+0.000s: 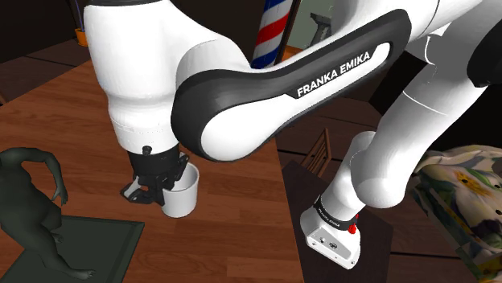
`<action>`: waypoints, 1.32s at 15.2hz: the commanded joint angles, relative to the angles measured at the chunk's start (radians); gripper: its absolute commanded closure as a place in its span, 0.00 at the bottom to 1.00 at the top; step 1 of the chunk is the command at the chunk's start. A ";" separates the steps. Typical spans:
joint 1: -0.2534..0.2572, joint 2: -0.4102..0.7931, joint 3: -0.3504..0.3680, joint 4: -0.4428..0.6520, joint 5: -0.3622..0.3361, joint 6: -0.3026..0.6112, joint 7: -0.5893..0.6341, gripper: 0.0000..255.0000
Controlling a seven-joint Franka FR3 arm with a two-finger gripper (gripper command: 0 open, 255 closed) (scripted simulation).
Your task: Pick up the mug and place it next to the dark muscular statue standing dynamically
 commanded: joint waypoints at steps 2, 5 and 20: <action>0.002 0.022 0.002 -0.020 -0.016 0.039 0.013 1.00; 0.003 0.045 0.003 -0.041 -0.032 0.077 0.027 1.00; 0.006 0.076 0.003 -0.063 -0.056 0.123 0.045 0.00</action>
